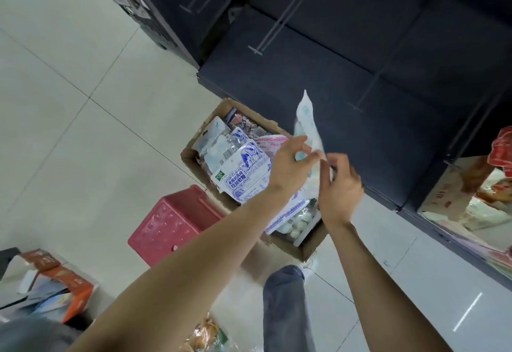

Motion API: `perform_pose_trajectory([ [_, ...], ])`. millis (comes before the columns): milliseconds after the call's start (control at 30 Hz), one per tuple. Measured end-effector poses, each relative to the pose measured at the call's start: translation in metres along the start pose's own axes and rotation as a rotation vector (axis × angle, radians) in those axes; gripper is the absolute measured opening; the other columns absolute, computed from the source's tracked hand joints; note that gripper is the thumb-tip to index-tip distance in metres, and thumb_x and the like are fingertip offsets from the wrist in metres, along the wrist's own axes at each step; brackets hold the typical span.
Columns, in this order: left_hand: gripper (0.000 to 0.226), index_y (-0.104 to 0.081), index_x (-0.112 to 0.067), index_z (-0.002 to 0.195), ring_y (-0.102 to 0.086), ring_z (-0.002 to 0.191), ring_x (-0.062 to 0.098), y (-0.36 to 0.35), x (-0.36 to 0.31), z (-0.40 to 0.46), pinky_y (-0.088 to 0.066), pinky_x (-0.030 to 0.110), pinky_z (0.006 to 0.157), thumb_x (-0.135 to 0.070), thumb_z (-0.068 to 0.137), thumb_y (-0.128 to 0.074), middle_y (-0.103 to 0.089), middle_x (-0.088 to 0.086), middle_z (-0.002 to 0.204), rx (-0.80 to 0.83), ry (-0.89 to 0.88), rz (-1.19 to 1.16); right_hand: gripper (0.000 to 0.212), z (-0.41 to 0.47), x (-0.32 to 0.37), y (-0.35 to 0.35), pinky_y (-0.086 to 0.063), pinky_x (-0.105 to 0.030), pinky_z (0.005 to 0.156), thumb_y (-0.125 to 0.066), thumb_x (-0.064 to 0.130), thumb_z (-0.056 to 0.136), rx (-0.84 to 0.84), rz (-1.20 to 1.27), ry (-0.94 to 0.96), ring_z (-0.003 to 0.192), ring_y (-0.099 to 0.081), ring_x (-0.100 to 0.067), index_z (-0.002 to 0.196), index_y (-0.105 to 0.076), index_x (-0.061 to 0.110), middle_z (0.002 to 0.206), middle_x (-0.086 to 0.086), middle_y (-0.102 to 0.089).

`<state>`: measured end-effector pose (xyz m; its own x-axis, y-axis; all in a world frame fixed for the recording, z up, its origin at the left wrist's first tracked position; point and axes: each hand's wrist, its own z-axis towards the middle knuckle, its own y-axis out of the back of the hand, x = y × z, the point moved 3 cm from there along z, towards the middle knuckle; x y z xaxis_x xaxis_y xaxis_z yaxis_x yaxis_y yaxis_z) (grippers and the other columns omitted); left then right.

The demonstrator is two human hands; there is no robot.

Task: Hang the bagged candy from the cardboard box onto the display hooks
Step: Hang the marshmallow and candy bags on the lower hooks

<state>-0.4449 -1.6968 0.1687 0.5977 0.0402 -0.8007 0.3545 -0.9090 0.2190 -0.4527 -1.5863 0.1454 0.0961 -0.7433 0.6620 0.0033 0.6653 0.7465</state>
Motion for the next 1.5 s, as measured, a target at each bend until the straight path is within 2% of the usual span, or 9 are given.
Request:
perform_pose_trajectory([
  [100, 0.008, -0.067, -0.002, 0.090, -0.045, 0.118, 0.003, 0.022, -0.022, -0.001, -0.032, 0.021, 0.099, -0.009, 0.086, -0.067, -0.056, -0.014, 0.118, 0.074, -0.168, 0.024, 0.019, 0.010, 0.013, 0.014, -0.026, -0.025, 0.053, -0.049, 0.025, 0.097, 0.011, 0.064, -0.113, 0.065, -0.056, -0.024, 0.095, -0.060, 0.010, 0.080, -0.006, -0.067],
  [267, 0.031, -0.056, -0.025, 0.092, -0.061, 0.093, 0.008, 0.107, -0.028, 0.021, -0.052, 0.043, 0.084, -0.005, 0.077, -0.074, -0.064, -0.015, 0.093, -0.110, -0.227, 0.001, 0.018, 0.037, 0.041, 0.018, -0.027, -0.023, 0.056, -0.042, 0.020, 0.101, 0.212, 0.213, -0.233, 0.071, -0.051, -0.019, 0.101, -0.054, 0.007, 0.085, -0.001, -0.060],
  [400, 0.022, -0.057, -0.015, 0.107, -0.062, 0.088, -0.012, 0.158, -0.029, 0.057, -0.045, 0.009, 0.072, -0.009, 0.087, -0.063, -0.069, -0.026, 0.093, 0.253, -0.081, -0.022, 0.016, 0.047, 0.081, -0.007, -0.034, -0.031, 0.064, -0.046, 0.020, 0.100, 0.218, 0.310, -0.305, 0.063, -0.045, -0.017, 0.095, -0.053, 0.007, 0.067, 0.005, -0.051],
  [500, 0.041, -0.058, -0.017, 0.119, -0.065, 0.101, 0.008, 0.196, -0.028, 0.101, -0.051, 0.018, 0.083, -0.028, 0.080, -0.064, -0.070, -0.007, 0.111, 0.423, -0.048, -0.009, 0.019, 0.042, 0.105, -0.048, -0.041, -0.035, 0.069, -0.051, 0.024, 0.098, 0.182, 0.486, -0.469, 0.067, -0.048, -0.020, 0.088, -0.052, 0.007, 0.076, -0.010, -0.061],
  [633, 0.026, -0.058, -0.011, 0.115, -0.065, 0.099, 0.007, 0.245, -0.036, 0.149, -0.052, 0.019, 0.079, -0.014, 0.089, -0.060, -0.068, -0.002, 0.112, 0.426, -0.147, 0.025, 0.017, 0.040, 0.138, -0.107, -0.043, -0.033, 0.074, -0.053, 0.021, 0.097, 0.138, 0.674, -0.559, 0.078, -0.051, -0.017, 0.087, -0.054, 0.007, 0.091, -0.020, -0.064],
  [833, 0.014, -0.060, -0.023, 0.098, -0.068, 0.083, 0.003, 0.288, -0.023, 0.204, -0.053, 0.018, 0.068, -0.012, 0.096, -0.052, -0.069, -0.009, 0.095, 0.204, -0.257, -0.097, 0.018, 0.067, 0.189, -0.186, -0.050, -0.051, 0.081, -0.053, 0.028, 0.096, 0.144, 0.648, -0.446, 0.079, -0.057, -0.032, 0.091, -0.050, 0.011, 0.098, -0.024, -0.062],
  [1033, 0.011, -0.063, -0.021, 0.098, -0.067, 0.091, 0.016, 0.297, 0.015, 0.258, -0.055, 0.026, 0.077, -0.019, 0.096, -0.053, -0.071, 0.000, 0.099, 0.018, -0.306, -0.260, 0.016, 0.099, 0.197, -0.248, -0.038, -0.009, 0.051, -0.051, 0.019, 0.098, 0.081, 0.615, -0.300, 0.053, -0.048, 0.008, 0.088, -0.047, 0.007, 0.070, 0.008, -0.056],
  [1233, 0.008, -0.062, -0.021, 0.098, -0.066, 0.090, 0.013, 0.304, 0.035, 0.270, -0.055, 0.029, 0.080, -0.020, 0.096, -0.054, -0.069, -0.003, 0.098, 0.034, -0.367, -0.249, 0.021, 0.114, 0.185, -0.253, -0.052, -0.050, 0.081, -0.058, 0.020, 0.091, 0.155, 0.462, -0.165, 0.094, -0.065, -0.031, 0.096, -0.058, 0.000, 0.098, -0.014, -0.069],
  [1500, 0.005, -0.048, -0.014, 0.096, -0.064, 0.088, 0.015, 0.313, 0.010, 0.249, -0.056, 0.035, 0.075, -0.013, 0.096, -0.053, -0.065, 0.001, 0.094, 0.164, -0.470, -0.041, 0.011, 0.092, 0.185, -0.227, -0.050, -0.043, 0.064, -0.042, 0.017, 0.099, 0.144, 0.398, -0.046, 0.085, -0.060, -0.042, 0.094, -0.052, 0.019, 0.093, -0.024, -0.064],
])
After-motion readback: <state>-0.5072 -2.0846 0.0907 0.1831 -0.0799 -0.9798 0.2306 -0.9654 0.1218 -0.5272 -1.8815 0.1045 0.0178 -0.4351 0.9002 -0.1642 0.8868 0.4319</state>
